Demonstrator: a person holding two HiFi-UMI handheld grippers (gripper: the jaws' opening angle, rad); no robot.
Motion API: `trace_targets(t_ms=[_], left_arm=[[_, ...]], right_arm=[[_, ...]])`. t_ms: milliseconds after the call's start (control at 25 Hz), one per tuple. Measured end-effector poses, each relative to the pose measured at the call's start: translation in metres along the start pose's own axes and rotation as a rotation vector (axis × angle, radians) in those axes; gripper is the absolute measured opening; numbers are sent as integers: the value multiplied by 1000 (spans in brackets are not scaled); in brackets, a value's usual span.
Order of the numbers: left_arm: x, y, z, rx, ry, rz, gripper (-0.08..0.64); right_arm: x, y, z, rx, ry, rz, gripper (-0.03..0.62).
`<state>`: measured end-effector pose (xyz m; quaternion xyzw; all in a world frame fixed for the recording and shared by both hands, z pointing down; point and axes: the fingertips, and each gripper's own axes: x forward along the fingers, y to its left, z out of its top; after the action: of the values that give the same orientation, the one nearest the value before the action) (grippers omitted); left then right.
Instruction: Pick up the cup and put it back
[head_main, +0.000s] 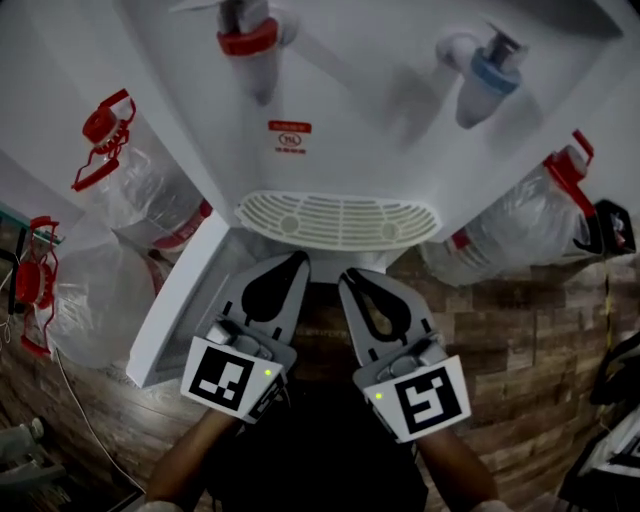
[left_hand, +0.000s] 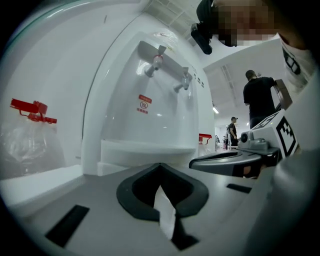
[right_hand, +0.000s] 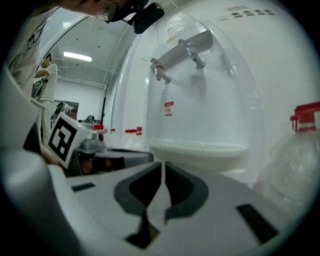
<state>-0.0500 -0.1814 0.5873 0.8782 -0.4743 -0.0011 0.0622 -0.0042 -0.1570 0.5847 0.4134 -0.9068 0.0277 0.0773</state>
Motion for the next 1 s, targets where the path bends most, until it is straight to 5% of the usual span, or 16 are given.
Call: trace_targets(t_ms=[480, 1000], left_arm=[[22, 3, -61, -9, -14, 60, 8], [32, 21, -123, -65, 1, 89, 8]], right_arm=[[35, -28, -111, 73, 119, -101, 26], [75, -38, -178, 104, 152, -224, 75]])
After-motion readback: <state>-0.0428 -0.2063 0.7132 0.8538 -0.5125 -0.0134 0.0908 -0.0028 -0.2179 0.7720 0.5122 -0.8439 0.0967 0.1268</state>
